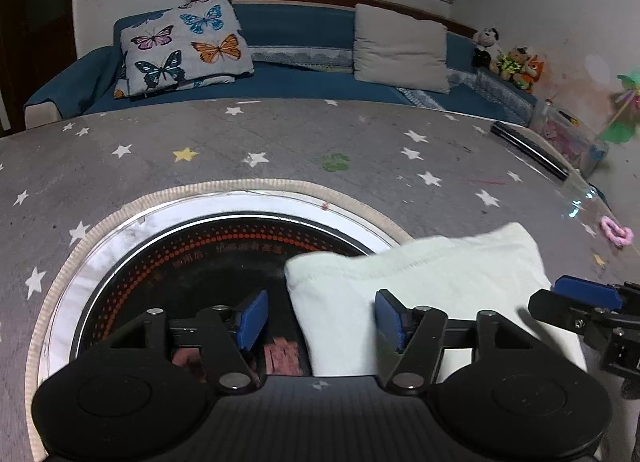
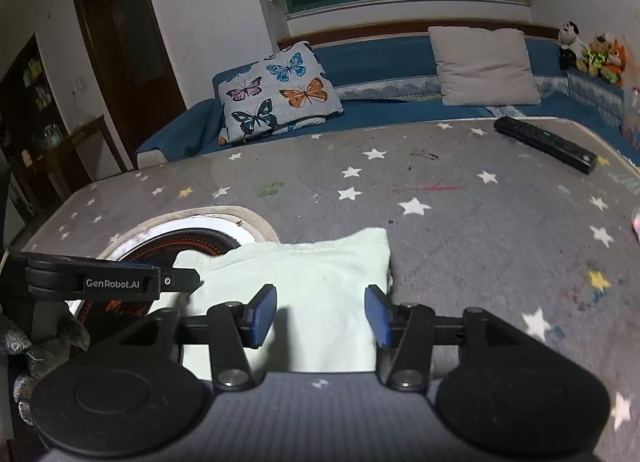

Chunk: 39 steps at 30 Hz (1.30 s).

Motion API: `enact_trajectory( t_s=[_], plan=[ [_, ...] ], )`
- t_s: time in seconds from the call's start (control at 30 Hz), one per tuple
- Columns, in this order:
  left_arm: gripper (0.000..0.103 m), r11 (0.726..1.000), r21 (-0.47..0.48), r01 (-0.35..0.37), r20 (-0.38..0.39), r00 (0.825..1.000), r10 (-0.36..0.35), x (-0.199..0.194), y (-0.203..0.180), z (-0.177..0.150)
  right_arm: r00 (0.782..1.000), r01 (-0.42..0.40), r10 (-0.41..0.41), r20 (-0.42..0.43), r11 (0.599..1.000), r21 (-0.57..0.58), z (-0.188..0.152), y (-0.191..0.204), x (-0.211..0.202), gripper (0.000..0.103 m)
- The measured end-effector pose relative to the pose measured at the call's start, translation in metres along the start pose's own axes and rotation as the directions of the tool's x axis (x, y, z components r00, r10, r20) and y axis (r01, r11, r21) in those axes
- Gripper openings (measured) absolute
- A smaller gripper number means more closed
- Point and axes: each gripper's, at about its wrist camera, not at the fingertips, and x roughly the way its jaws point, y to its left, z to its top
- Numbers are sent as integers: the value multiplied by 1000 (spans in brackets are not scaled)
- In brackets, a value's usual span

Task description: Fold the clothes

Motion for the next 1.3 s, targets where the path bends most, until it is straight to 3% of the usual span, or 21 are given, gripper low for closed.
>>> enact_trajectory(
  t_s=[0.27, 0.63, 0.73, 0.77, 0.87, 1.07, 1.17, 1.2, 1.3],
  plan=[
    [68, 999, 6, 44, -11, 999, -44, -22, -10, -26, 1000, -3, 4, -28, 999, 38, -24, -7, -19, 56],
    [66, 999, -20, 40, -22, 999, -40, -27, -5, -40, 999, -21, 25, -37, 993, 117, -36, -12, -13, 56],
    [65, 999, -19, 49, -28, 998, -50, -26, -5, -43, 999, -28, 32, -34, 992, 127, -38, -11, -13, 54],
    [65, 999, -15, 51, -25, 998, -51, -26, -6, -43, 999, -30, 35, -35, 991, 127, -38, -11, -13, 49],
    [58, 998, -6, 65, -23, 998, -65, -26, -8, -44, 998, -44, 50, -38, 990, 136, -39, -10, -13, 38],
    [45, 996, 3, 88, -23, 996, -88, -25, -11, -44, 998, -54, 60, -34, 987, 153, -41, -10, -12, 38],
    [41, 996, 8, 89, -23, 996, -89, -25, -13, -44, 997, -64, 71, -34, 984, 166, -42, -10, -12, 31],
    [35, 996, 9, 89, -23, 996, -88, -25, -13, -44, 997, -69, 76, -34, 983, 171, -43, -11, -12, 26],
    [31, 996, 7, 94, -25, 995, -94, -26, -12, -44, 996, -78, 85, -29, 978, 193, -45, -11, -16, 25]
  ],
)
